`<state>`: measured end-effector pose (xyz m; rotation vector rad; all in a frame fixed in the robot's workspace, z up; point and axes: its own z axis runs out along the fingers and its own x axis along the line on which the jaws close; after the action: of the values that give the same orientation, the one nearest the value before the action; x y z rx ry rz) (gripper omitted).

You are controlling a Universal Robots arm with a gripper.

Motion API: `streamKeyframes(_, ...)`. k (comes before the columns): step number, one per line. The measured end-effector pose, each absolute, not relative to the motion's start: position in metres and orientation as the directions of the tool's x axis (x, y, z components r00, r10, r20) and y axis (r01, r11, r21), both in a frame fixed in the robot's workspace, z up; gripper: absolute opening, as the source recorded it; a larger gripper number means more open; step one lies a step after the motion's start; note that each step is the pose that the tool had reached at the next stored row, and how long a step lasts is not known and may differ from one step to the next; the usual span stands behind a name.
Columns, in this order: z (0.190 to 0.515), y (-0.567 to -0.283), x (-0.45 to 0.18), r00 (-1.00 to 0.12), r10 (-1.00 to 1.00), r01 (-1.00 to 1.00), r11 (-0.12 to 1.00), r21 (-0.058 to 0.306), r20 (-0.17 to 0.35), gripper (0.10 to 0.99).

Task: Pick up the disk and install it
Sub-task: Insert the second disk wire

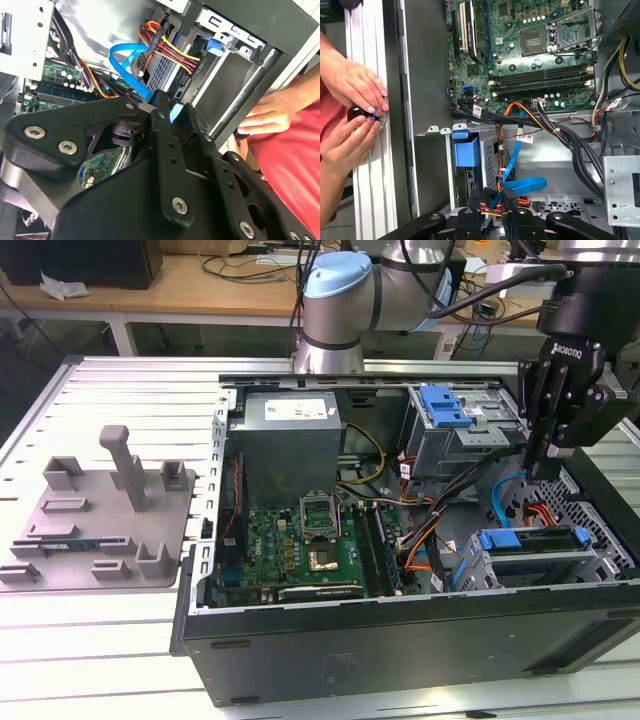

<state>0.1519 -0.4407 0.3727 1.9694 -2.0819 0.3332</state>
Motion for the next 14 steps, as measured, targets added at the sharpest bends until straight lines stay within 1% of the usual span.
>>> streamKeyframes(12, 0.3696, -0.4416, 0.1518, -0.050, -0.938, -0.998, 0.057, 0.011, 0.343, 0.306)
streamKeyframes(13, 0.3695, -0.4417, 0.1518, -0.050, -0.938, -0.998, 0.057, 0.010, 0.343, 0.290)
streamKeyframes(14, 0.3692, -0.4419, 0.1518, -0.050, -0.938, -0.998, 0.057, 0.011, 0.343, 0.224)
